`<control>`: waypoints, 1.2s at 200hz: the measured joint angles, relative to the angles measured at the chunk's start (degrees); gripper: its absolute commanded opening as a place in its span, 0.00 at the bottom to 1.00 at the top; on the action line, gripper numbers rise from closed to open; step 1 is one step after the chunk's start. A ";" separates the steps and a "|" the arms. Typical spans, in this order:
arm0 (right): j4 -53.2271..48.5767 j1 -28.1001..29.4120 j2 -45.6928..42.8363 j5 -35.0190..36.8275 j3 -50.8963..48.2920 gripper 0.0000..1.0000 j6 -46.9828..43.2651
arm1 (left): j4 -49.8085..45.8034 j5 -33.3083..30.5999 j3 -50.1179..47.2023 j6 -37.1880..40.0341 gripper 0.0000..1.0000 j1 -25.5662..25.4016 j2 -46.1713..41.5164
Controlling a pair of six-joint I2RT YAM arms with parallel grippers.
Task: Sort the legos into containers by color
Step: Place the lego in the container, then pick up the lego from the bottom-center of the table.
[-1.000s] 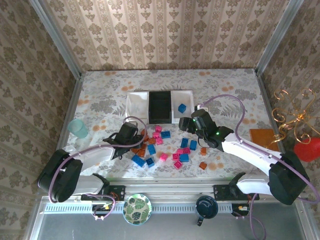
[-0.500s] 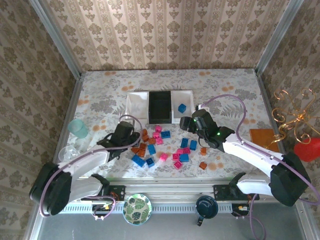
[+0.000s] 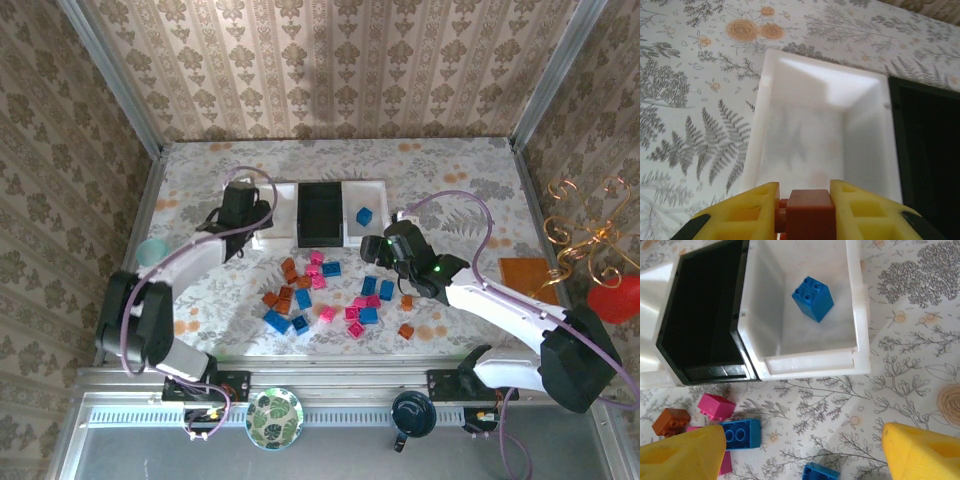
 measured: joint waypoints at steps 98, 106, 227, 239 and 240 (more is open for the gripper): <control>-5.38 5.01 -4.22 -11.17 -3.69 0.80 -2.73 | -0.09 4.63 5.81 0.15 0.74 0.07 1.29; -5.55 6.78 -3.65 -12.35 -3.69 0.79 -3.26 | 0.07 5.03 4.63 0.11 0.75 -0.68 -2.21; -16.76 24.85 26.29 -8.48 18.36 0.63 -19.82 | -10.62 5.70 -17.88 -0.94 1.00 -3.98 -45.59; -18.40 24.85 27.52 -8.20 19.02 0.63 -21.51 | -11.50 5.49 -18.12 -0.92 1.00 -3.98 -46.73; -18.49 24.85 27.61 -8.17 19.06 0.63 -21.62 | -11.61 5.49 -18.14 -0.92 1.00 -3.98 -46.77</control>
